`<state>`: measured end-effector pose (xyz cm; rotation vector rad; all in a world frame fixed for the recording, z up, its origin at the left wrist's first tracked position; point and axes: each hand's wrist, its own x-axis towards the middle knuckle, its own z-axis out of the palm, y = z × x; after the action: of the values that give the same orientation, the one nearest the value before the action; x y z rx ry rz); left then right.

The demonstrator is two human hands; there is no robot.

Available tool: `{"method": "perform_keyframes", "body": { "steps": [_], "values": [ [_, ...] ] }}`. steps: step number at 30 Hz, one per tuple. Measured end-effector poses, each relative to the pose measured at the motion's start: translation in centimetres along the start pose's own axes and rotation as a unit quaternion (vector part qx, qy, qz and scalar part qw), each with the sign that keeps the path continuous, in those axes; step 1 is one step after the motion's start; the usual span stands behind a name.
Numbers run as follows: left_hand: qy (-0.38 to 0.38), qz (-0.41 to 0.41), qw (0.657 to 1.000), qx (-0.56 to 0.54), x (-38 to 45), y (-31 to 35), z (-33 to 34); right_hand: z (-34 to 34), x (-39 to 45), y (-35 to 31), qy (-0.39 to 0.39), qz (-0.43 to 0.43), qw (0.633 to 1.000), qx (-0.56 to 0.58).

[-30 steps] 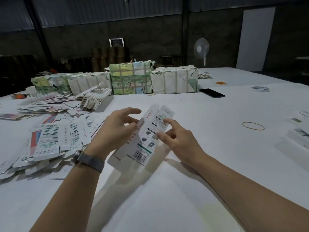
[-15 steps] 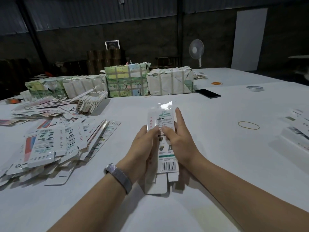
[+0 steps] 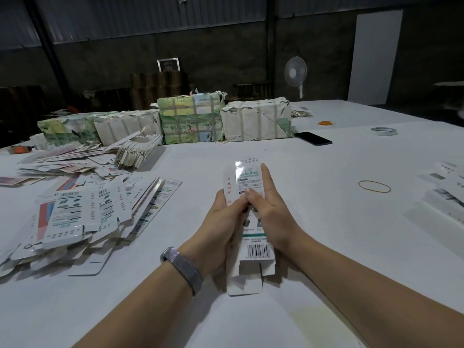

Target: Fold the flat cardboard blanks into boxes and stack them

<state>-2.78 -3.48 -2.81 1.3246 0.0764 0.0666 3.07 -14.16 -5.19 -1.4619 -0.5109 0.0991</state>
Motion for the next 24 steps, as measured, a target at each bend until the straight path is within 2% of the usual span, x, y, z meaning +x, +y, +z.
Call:
{"method": "perform_keyframes", "body": {
  "steps": [6, 13, 24],
  "values": [
    [0.004, 0.009, 1.0, -0.013, 0.2, -0.3, 0.2, 0.5, 0.2, 0.2, -0.005, -0.012, 1.0, -0.025],
    [0.007, -0.001, 0.997, -0.078, 0.1, -0.2, 0.6, 0.9, 0.2, -0.3, 0.013, -0.026, 0.994, -0.105],
    [-0.067, -0.033, 0.991, -0.109, -0.4, 0.5, 0.4, 1.0, -0.4, -1.0, 0.027, -0.036, 0.978, -0.205]
  ]
}}
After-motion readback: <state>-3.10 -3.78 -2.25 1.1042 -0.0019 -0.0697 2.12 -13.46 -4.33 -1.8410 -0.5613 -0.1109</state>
